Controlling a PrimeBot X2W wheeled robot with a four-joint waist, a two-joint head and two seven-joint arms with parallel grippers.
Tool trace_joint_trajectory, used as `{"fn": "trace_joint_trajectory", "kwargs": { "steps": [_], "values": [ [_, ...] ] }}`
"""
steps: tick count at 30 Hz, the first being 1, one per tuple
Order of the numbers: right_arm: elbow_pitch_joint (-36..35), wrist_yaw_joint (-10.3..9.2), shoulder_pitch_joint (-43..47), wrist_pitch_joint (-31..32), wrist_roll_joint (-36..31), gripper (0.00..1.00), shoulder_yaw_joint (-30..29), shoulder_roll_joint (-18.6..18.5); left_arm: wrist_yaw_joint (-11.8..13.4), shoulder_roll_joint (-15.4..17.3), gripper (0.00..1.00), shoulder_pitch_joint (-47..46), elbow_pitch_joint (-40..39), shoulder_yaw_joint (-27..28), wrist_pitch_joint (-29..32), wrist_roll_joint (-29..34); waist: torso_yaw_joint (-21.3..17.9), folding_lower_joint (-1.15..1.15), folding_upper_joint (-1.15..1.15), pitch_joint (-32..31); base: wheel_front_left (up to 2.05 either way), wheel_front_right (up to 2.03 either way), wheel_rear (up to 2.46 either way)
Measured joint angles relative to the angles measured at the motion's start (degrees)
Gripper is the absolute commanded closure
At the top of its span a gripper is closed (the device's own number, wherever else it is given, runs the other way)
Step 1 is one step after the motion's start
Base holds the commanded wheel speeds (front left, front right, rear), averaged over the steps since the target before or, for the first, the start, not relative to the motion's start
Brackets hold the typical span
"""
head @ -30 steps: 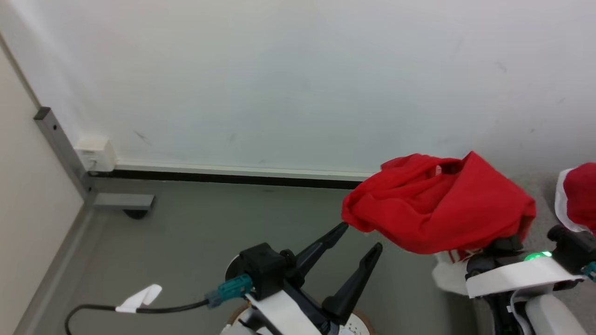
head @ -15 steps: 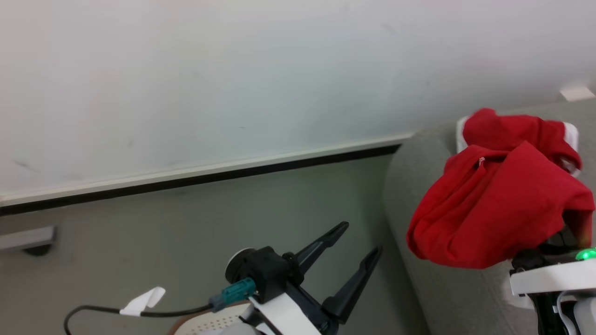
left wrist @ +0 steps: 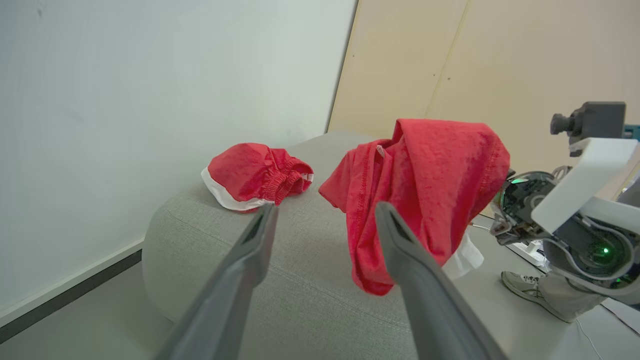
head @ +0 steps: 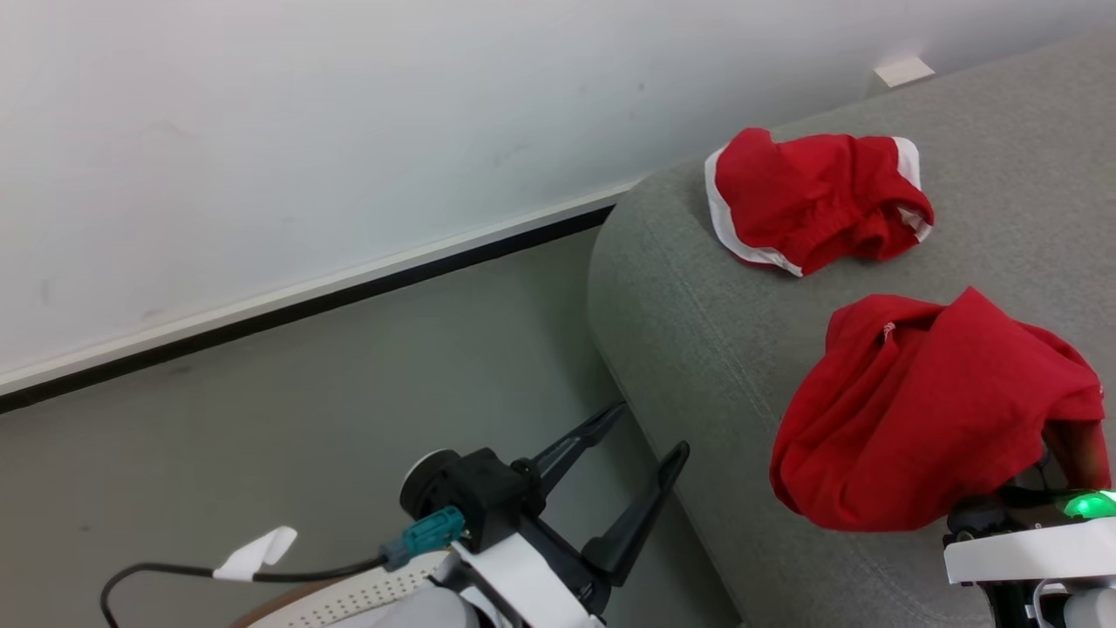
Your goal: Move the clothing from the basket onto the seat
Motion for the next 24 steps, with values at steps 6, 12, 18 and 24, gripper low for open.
{"fn": "trace_joint_trajectory", "kwargs": {
  "steps": [6, 12, 18, 24],
  "values": [
    [-0.37, 0.00, -0.07, -0.03, -0.04, 1.00, -0.71, -0.68, -0.13, -0.03, 0.00, -0.36, 0.59, -0.36, -0.46, 0.01, -1.02, 0.00, 0.00, 0.48, 0.00, 0.00, 0.00],
    [-1.67, 0.00, -1.88, 0.15, -0.81, 1.00, -1.22, -2.10, -0.31, 0.02, 0.00, -0.62, 0.80, -0.93, -0.52, 1.00, -0.61, 0.00, 0.00, 1.53, 0.00, 0.00, 0.00],
    [-1.35, 0.00, -7.88, 3.83, -2.56, 1.00, -7.16, -4.24, -0.56, 0.30, 0.00, -2.68, 0.44, -1.21, 0.10, 1.46, 0.76, 0.00, 0.00, 4.75, 0.00, 0.00, 0.00],
    [-1.74, 0.00, -16.12, 8.08, -4.98, 1.00, -14.91, -7.79, -0.89, 0.76, 0.00, -5.63, -0.35, -0.90, 1.03, 2.11, 3.29, 0.00, 0.00, 9.96, 0.00, 0.00, 0.00]
  ]
}}
